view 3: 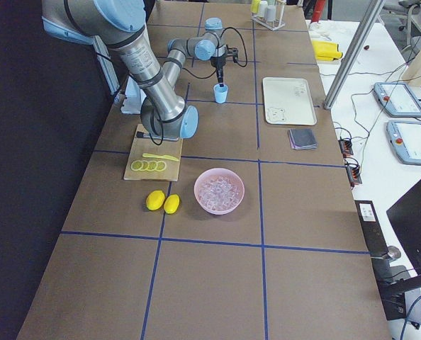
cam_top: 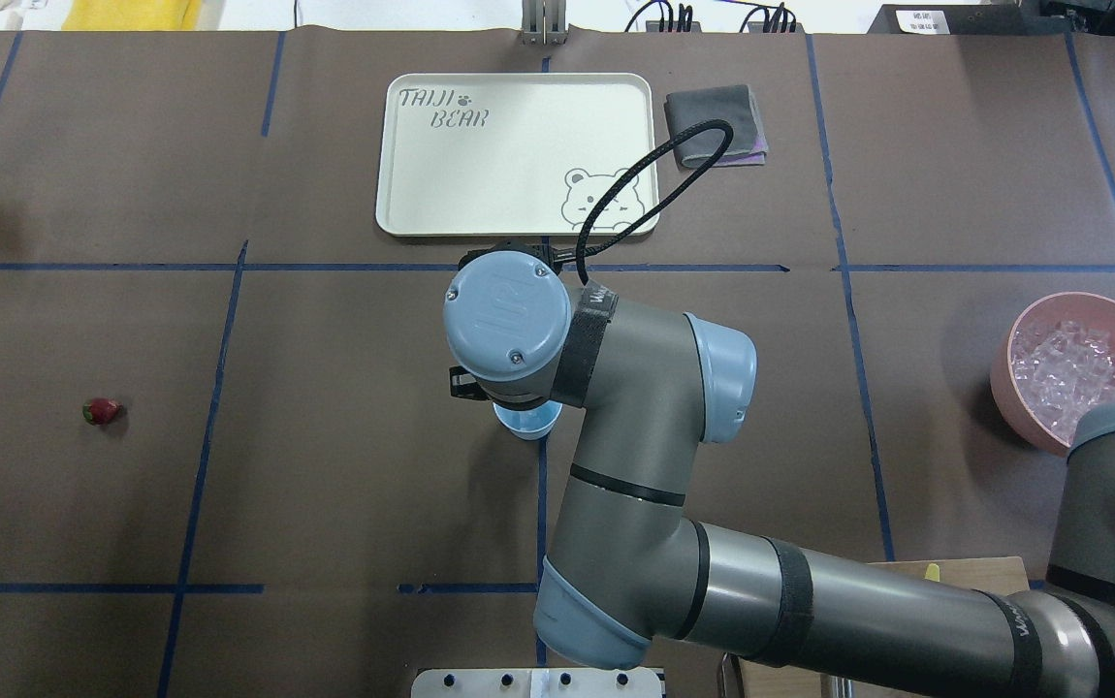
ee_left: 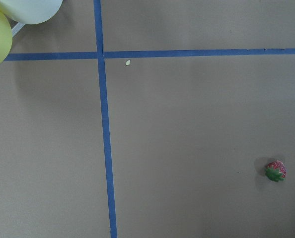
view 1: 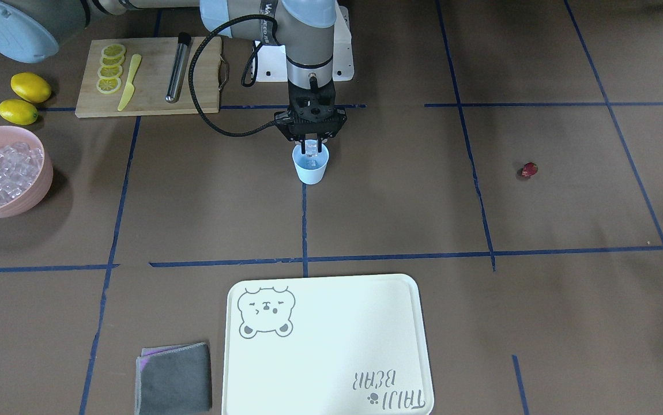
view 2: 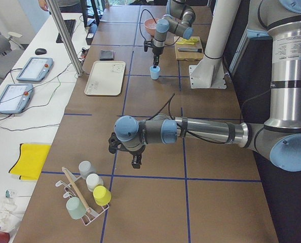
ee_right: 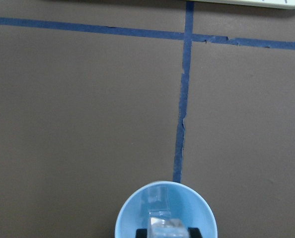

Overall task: Put ice and strawberries in cup
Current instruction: 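Carry the ice cube with the right gripper over the blue cup and release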

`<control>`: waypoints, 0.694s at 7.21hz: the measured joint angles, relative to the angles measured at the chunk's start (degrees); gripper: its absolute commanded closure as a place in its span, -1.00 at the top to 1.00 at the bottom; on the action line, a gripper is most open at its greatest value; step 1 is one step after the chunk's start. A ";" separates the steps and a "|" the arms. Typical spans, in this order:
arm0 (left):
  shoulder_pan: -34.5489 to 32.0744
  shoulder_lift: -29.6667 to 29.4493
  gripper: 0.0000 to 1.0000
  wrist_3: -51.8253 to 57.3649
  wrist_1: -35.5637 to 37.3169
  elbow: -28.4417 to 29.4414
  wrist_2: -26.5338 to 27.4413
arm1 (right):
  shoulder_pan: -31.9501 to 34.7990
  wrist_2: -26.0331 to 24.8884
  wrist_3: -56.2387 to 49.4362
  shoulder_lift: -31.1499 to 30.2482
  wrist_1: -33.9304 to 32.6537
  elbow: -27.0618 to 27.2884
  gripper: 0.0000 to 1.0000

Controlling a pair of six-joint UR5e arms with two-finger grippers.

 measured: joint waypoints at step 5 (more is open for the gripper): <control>0.10 -0.11 1.00 0.00 -0.10 -0.41 0.32 | 6.37 3.65 -5.62 -1.75 -0.12 3.16 0.99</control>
